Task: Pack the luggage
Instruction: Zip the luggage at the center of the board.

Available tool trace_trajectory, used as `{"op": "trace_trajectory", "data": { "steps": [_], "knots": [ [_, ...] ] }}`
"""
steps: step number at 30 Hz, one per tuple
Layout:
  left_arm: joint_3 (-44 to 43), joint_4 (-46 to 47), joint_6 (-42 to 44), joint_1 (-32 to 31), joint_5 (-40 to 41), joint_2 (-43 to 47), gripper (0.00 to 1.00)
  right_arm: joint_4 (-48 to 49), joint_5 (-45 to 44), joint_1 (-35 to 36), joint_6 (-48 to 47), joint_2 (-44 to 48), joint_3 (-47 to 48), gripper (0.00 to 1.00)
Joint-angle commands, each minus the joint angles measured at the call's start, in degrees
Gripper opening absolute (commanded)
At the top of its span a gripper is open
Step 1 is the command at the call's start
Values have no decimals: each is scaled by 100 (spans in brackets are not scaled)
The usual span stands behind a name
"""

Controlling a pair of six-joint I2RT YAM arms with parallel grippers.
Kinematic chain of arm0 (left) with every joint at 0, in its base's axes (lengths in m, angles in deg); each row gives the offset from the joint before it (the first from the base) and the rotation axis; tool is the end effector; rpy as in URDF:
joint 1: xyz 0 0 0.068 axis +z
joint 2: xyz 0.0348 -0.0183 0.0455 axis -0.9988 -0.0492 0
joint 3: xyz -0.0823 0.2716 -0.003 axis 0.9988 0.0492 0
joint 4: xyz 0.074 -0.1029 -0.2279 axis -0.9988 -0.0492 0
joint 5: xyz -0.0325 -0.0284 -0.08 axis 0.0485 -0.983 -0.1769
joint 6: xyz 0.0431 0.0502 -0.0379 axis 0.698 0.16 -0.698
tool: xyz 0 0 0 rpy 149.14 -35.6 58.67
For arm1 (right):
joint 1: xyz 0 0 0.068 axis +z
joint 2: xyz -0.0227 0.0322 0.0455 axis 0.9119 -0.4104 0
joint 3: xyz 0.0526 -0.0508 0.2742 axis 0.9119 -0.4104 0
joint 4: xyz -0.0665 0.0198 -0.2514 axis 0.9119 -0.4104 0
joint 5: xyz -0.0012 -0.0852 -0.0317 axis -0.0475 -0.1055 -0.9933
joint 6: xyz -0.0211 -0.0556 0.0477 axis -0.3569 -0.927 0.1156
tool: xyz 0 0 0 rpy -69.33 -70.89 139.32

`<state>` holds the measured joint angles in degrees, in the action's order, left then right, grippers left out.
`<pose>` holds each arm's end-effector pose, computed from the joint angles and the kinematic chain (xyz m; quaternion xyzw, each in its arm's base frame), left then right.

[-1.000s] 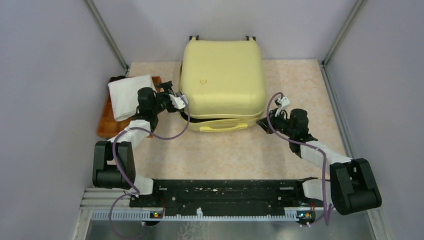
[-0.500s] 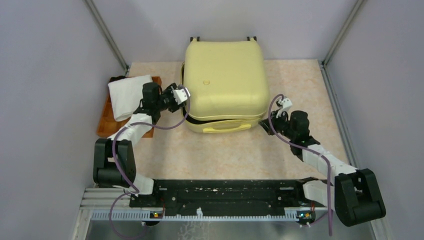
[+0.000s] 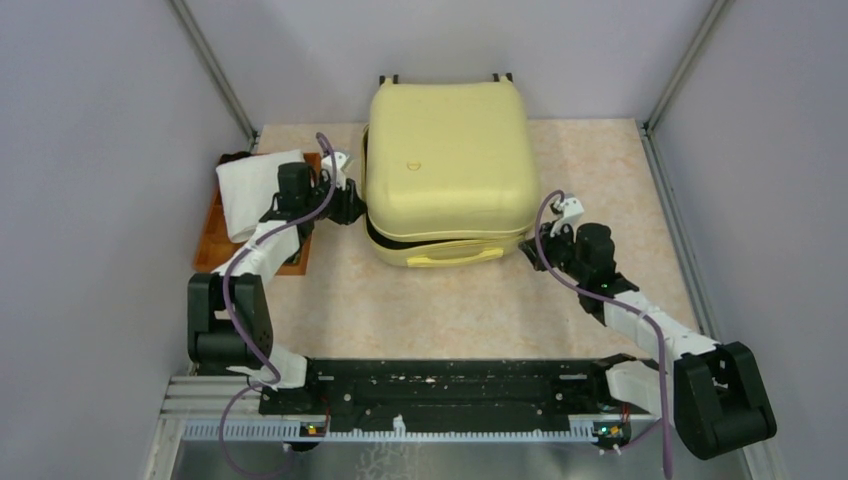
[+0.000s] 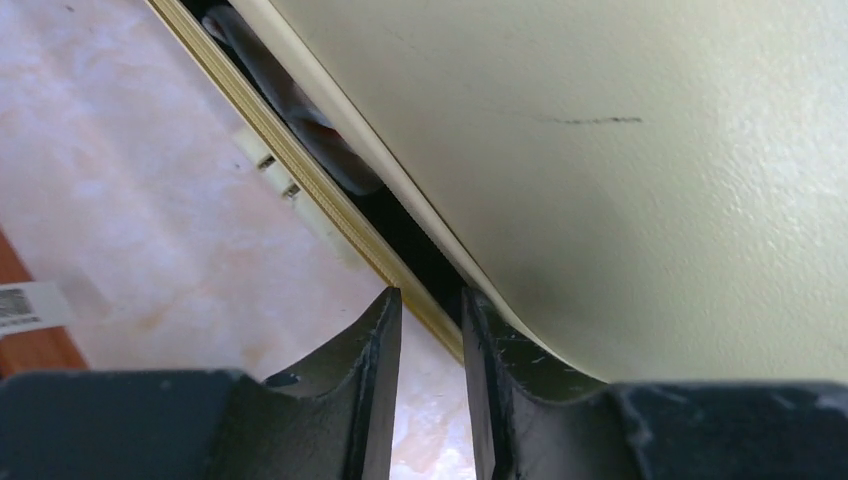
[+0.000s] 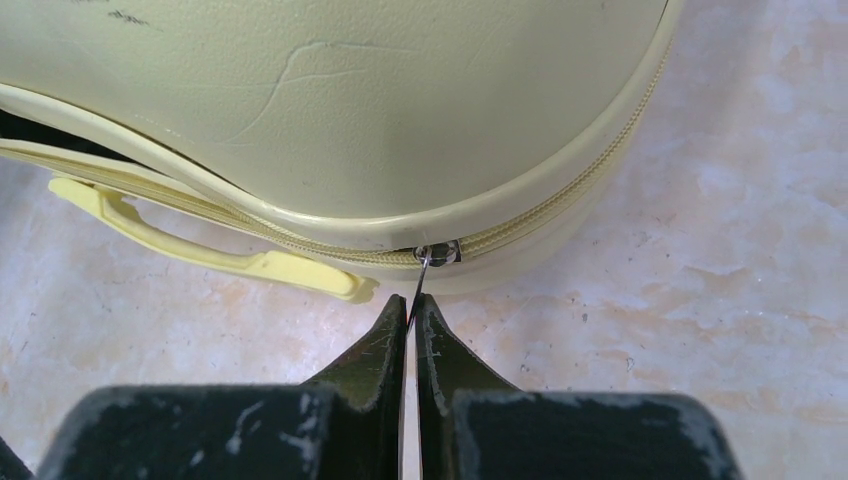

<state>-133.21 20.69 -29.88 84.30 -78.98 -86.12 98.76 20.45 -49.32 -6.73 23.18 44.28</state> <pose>0.3430 -0.0535 0.2424 0.2359 0.8162 -0.2275 0.4759 0.2297 0.0878 0.2036 -0.1201 0.8076 0.2565 0.5173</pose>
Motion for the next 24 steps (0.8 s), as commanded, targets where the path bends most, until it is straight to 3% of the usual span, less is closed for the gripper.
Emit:
{"op": "trace_trajectory", "data": {
  "steps": [1,5,7,9,12,13,15,19,22,24],
  "knots": [
    [-324,-259,-1284,-169,-1184,-98,33,321,571,243,19,250,252,0],
    [-501,-438,-1401,-178,-947,-280,17,279,574,245,-6,318,239,0],
    [-585,-521,-1449,-178,-856,-423,15,184,582,245,-57,339,266,0],
    [-686,-559,-1531,-178,-884,-594,21,74,599,245,-124,338,307,0],
    [-1004,-795,-1343,-170,-1066,-902,44,-53,603,245,-200,340,374,0],
    [-1184,-1022,-1236,-163,-968,-1026,47,-79,602,247,-206,337,388,0],
    [-1553,-1474,-1068,-159,-690,-1189,49,-141,604,243,-218,352,411,0],
    [-1500,-1099,-803,-143,-290,-1037,49,-214,590,244,-223,422,390,0],
    [-1580,-1139,-862,-152,-306,-1136,43,-250,569,238,-228,458,353,0],
    [-1620,-1193,-855,-152,-272,-1250,29,-317,560,245,-249,474,360,0]
  ]
}}
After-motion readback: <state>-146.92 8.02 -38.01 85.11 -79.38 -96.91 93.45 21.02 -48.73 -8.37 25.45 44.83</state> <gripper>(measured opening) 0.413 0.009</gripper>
